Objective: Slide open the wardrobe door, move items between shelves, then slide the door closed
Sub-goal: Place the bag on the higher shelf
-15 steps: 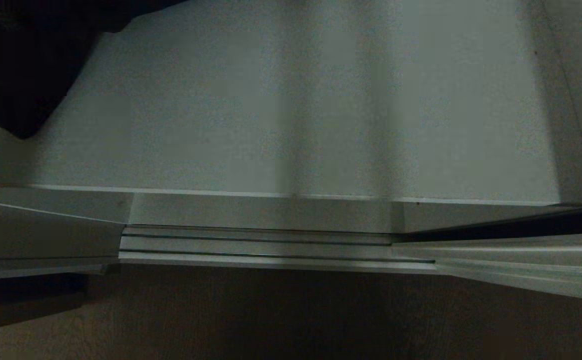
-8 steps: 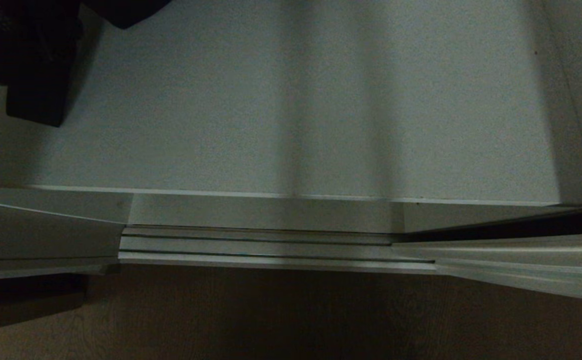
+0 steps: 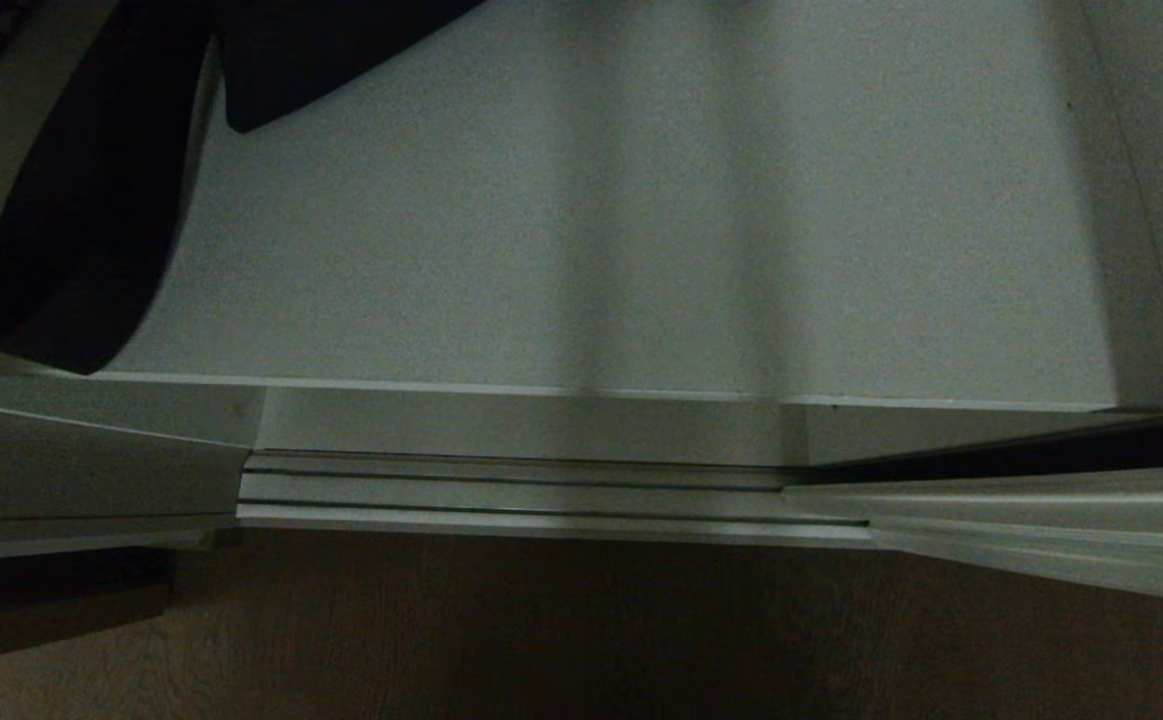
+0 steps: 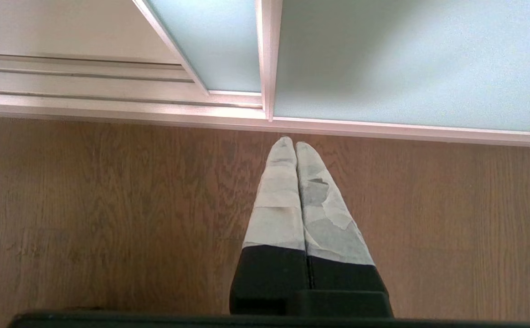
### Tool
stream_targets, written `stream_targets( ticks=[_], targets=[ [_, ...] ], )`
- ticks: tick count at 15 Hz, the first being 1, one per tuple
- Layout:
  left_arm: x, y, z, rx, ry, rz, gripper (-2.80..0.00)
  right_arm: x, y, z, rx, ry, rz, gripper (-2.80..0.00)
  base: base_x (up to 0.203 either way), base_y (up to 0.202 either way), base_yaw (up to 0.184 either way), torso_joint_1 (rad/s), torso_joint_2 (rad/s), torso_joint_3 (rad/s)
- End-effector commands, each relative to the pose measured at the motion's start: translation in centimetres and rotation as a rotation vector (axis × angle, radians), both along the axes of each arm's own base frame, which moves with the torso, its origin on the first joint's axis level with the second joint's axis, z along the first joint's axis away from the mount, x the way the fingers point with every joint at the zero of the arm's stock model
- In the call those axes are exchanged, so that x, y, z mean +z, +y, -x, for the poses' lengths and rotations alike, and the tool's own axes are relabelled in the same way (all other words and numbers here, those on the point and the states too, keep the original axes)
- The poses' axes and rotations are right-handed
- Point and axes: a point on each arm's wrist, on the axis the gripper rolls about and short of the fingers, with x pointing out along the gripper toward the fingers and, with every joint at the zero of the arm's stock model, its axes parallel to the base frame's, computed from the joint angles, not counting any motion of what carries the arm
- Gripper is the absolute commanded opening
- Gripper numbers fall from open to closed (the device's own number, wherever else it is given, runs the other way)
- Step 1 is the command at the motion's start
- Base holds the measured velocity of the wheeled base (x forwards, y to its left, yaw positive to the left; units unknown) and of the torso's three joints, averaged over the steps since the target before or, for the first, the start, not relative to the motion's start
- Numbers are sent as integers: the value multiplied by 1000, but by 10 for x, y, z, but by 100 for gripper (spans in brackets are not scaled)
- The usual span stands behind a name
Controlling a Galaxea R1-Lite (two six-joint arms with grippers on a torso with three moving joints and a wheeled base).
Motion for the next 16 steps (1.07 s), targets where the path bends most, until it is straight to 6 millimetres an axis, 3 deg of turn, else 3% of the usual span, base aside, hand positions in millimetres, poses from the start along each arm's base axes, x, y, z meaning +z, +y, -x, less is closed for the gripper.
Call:
stream_targets(
  ticks=[1,8,11,14,16],
  targets=[
    [2,17,15,32,75,-10,-280,0,0,0,0,1,-1,-280,0,0,0,0,0,0],
    [20,38,64,65,5,-61,-280,0,0,0,0,-1,0,-280,0,0,0,0,0,0],
    [1,40,70,27,158,-161,-280,0,0,0,0,-1,0,-280,0,0,0,0,0,0],
    [-35,32,51,7,337,-232,-280,0,0,0,0,1,0,-280,0,0,0,0,0,0],
    [-43,30,45,7,353,-228,-280,0,0,0,0,0,0,-280,0,0,0,0,0,0]
  ],
)
